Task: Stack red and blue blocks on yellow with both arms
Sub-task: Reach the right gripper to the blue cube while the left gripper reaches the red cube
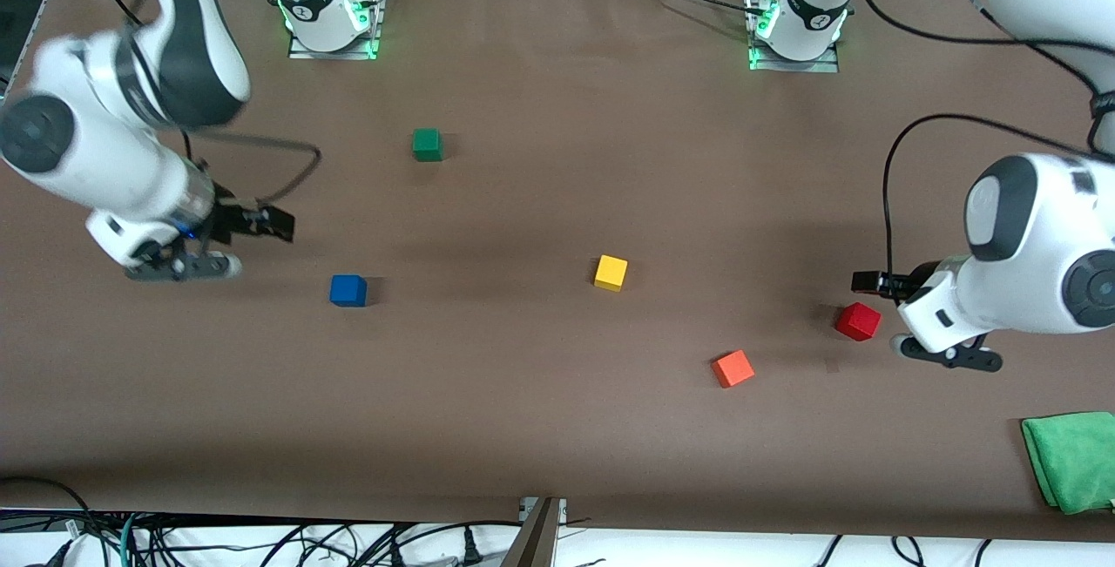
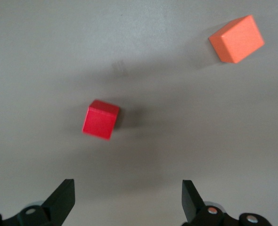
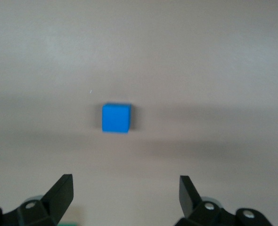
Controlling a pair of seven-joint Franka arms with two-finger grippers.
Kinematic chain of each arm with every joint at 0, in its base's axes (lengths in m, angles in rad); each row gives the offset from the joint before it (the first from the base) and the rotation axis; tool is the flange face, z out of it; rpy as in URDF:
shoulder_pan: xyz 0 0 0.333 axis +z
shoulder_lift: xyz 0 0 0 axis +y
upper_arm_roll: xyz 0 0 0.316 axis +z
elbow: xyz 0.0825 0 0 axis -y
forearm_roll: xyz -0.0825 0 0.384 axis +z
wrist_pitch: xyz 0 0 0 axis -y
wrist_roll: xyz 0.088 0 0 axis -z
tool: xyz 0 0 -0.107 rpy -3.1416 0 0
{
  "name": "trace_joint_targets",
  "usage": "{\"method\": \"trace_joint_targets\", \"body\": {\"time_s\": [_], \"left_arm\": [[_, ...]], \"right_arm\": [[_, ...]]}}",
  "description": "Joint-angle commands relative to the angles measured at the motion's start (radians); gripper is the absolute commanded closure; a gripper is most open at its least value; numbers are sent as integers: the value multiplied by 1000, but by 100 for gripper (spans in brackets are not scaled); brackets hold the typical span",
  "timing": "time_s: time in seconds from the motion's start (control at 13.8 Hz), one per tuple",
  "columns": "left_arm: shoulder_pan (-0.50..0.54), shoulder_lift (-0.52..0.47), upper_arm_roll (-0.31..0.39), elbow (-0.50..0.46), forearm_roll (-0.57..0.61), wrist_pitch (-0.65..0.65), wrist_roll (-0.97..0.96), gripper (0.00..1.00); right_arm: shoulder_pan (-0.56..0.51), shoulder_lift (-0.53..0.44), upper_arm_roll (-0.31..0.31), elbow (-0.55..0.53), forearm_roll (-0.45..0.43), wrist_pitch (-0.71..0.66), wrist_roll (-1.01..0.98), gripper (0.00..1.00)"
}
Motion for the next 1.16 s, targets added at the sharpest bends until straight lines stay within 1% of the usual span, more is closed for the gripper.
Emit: {"method": "trace_joint_targets", "body": {"time_s": [0.0, 0.15, 0.29, 0.44, 0.65, 0.73, 0.87, 1.02, 1.09], "left_arm": [[15, -24, 2, -161, 0, 188, 116, 0], [47, -17, 2, -229, 0, 313, 217, 0], [55, -15, 3, -292, 0, 400, 262, 0], [60, -15, 3, -342, 0, 466, 282, 0], [69, -15, 3, -399, 0, 552, 311, 0], [72, -14, 3, -419, 0, 575, 313, 0], [77, -11, 3, -430, 0, 594, 320, 0], [83, -11, 3, -428, 0, 597, 334, 0], [84, -9, 3, -428, 0, 599, 339, 0]], "right_arm": [[-13, 129, 18, 26, 54, 126, 21, 1], [-13, 181, 32, -5, 61, 207, 68, 1], [-13, 192, 49, -98, 61, 345, 105, 1], [-12, 224, 66, -163, 61, 478, 114, 2], [-12, 232, 69, -186, 61, 504, 116, 11], [-12, 232, 69, -189, 61, 504, 114, 17], [-12, 231, 69, -191, 61, 498, 113, 34], [-13, 221, 70, -189, 59, 493, 108, 56], [-13, 211, 72, -178, 59, 472, 105, 61]]}}
